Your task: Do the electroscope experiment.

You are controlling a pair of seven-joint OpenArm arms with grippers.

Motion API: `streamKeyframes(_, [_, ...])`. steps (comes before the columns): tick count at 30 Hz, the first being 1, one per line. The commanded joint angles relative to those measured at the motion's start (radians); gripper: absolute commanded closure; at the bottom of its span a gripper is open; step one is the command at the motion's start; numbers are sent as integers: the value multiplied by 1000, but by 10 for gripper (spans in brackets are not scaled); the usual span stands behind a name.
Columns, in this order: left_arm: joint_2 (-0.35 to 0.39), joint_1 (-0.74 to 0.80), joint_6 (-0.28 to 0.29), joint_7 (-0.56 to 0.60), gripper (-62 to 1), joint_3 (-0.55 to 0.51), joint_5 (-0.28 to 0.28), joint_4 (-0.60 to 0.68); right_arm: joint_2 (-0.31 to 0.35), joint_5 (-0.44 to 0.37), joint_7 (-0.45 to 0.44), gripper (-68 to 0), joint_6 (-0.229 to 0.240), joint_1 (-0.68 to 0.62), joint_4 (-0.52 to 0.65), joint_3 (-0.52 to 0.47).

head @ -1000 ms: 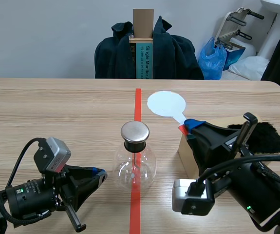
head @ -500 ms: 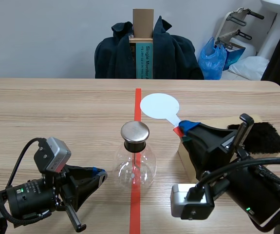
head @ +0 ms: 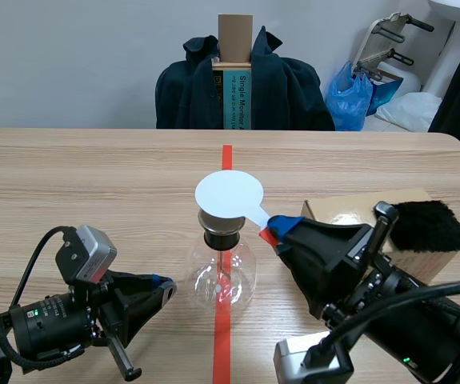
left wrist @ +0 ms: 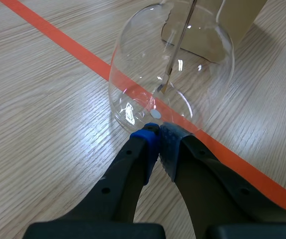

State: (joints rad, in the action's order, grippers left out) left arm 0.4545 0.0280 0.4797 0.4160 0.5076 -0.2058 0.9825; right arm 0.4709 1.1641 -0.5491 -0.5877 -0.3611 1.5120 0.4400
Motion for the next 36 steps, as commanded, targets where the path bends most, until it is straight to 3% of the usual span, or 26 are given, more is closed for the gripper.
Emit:
streamKeyframes(1, [-3, 0, 5, 11, -32, -3, -6, 23, 0, -3, -5, -6, -11, 6, 14, -6])
streamKeyframes(24, [-3, 0, 5, -9, -32, -3, -7, 23, 0, -4, -29, -7, -11, 6, 14, -6])
streamKeyframes(30, [-3, 0, 5, -9, -31, -3, -8, 23, 0, -4, 39, -7, -11, 6, 14, -7])
streamKeyframes(36, [-3, 0, 5, -9, -31, -3, -11, 23, 0, -4, 166, -7, -11, 6, 14, -7])
